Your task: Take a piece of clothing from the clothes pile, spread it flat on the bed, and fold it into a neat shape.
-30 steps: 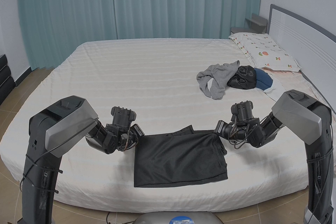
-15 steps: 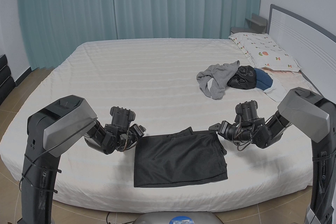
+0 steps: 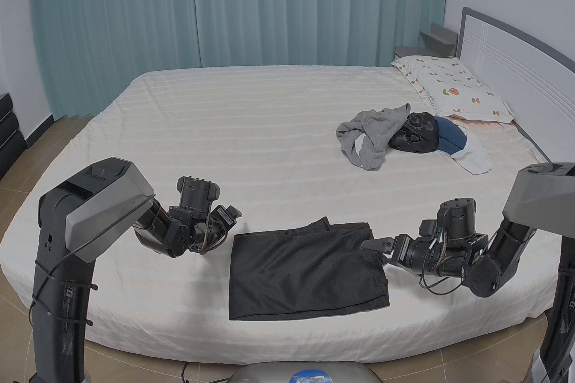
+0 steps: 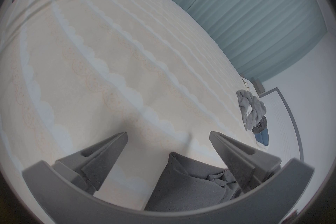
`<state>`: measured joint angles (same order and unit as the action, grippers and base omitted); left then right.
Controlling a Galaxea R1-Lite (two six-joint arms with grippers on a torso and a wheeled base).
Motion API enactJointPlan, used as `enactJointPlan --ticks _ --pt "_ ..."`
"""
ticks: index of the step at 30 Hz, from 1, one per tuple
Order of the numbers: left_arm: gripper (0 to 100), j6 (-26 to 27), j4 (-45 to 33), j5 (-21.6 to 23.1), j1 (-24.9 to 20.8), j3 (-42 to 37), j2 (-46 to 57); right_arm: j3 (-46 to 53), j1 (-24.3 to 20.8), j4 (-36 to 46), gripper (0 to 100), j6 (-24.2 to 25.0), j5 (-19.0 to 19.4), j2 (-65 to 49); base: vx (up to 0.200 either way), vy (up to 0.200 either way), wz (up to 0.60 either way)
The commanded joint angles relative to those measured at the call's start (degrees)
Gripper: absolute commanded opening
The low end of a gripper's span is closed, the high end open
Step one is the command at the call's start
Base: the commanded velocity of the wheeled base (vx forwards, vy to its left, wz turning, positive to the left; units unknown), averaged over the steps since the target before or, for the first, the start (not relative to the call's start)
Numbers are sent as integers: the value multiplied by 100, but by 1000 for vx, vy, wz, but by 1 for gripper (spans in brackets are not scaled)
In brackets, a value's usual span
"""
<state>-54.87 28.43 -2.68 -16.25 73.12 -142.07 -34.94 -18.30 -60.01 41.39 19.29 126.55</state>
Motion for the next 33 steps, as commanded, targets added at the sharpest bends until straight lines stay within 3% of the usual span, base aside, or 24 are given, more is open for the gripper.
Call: enactJointPlan --ticks 1,15,16,33 --pt "100 -59 5 40 52 1 57 514 -192 -415 100 10 128 133 0 0 0" --pt "100 -59 5 40 52 9 39 523 -297 -608 100 -61 102 379 0 0 0" --pt "100 -59 5 40 52 9 39 532 -297 -608 0 -61 102 388 0 0 0" --pt "100 -59 -13 31 61 53 13 1323 -7 -898 0 -553 40 247 0 0 0"
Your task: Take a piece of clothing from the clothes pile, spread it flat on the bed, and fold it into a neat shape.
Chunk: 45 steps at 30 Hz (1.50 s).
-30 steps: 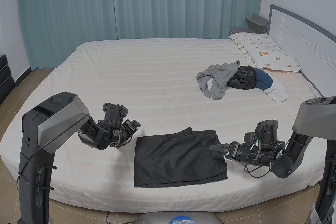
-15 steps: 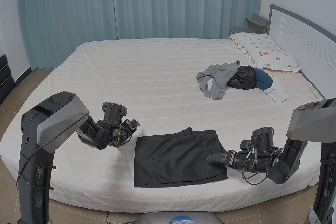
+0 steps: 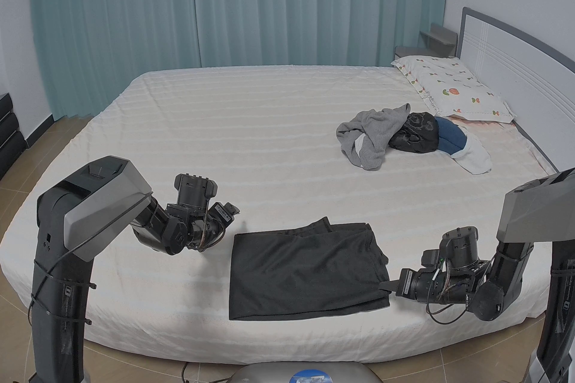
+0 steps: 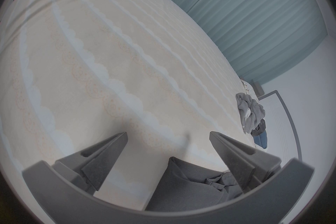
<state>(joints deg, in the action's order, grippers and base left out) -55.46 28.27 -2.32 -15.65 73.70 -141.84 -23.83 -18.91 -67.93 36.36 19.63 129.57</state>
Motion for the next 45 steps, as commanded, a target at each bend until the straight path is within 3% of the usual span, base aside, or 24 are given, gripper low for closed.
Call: enactJointPlan --ticks 1,10,15,21,22,28,34,38,45 --pt "100 0 3 -6 1 -5 -11 265 63 -160 0 -94 6 -55 0 0 0" --pt "100 0 -6 -6 1 -5 -11 564 63 -397 0 -218 6 -64 0 0 0" --pt "100 0 -6 -6 1 4 -11 731 115 -397 0 -631 6 -11 0 0 0" --pt "100 0 -6 -6 1 -5 -11 731 142 -397 0 -701 6 33 0 0 0" --pt "100 0 -6 -6 1 -5 -11 705 168 -397 100 -701 6 33 0 0 0" --pt "100 0 -6 -6 1 4 -11 45 361 -379 100 -560 6 -37 0 0 0" --pt "100 8 -6 -6 1 -5 -11 -1071 370 -186 100 -33 -354 288 0 0 0" --pt "100 17 3 -6 -17 -40 -11 -1967 353 403 100 11 -451 587 0 0 0" --pt "100 35 12 -6 -26 -49 -11 -2793 247 544 100 99 -688 1026 0 0 0"
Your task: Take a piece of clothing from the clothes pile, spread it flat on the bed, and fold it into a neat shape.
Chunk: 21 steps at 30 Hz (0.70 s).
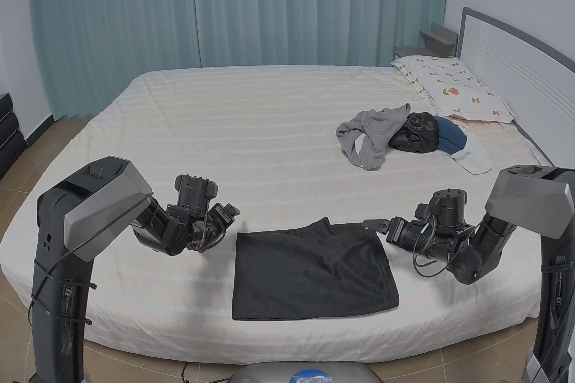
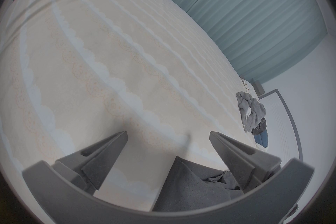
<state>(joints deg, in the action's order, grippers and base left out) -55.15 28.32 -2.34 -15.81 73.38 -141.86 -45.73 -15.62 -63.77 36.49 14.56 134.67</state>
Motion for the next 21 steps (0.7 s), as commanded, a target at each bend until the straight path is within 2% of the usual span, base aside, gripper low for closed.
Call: enactJointPlan --ticks 1,12,21 --pt "100 4 7 -12 -10 -16 -8 -622 -91 128 100 87 -190 525 0 0 0" --pt "100 13 25 -3 -18 -25 -8 -1298 -56 330 100 166 -208 886 0 0 0" --pt "100 13 16 -12 -18 -25 -8 -1246 -100 365 100 210 -216 859 0 0 0"
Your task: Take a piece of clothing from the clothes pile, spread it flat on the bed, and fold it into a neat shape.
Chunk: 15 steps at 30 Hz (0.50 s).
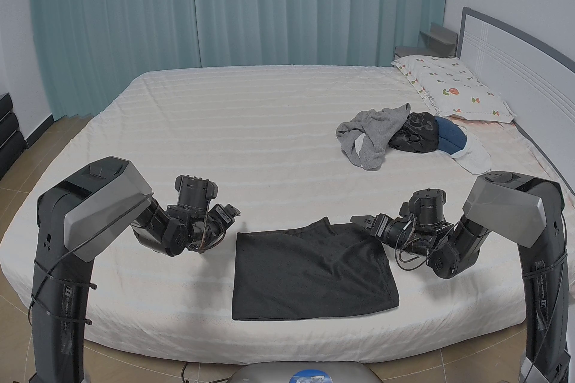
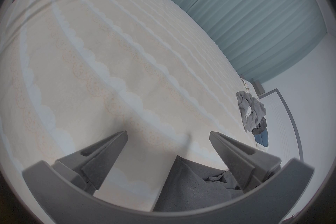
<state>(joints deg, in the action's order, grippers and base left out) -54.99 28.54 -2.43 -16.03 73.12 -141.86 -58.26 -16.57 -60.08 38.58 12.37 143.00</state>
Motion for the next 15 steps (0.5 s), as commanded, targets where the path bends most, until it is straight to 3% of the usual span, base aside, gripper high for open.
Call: enactJointPlan --ticks 1,15 --pt "100 6 -6 -4 3 1 -8 16 -4 5 0 -9 2 27 0 0 0" --pt "100 147 -33 5 -278 -87 27 51 215 -48 0 18 -7 -26 0 0 0"
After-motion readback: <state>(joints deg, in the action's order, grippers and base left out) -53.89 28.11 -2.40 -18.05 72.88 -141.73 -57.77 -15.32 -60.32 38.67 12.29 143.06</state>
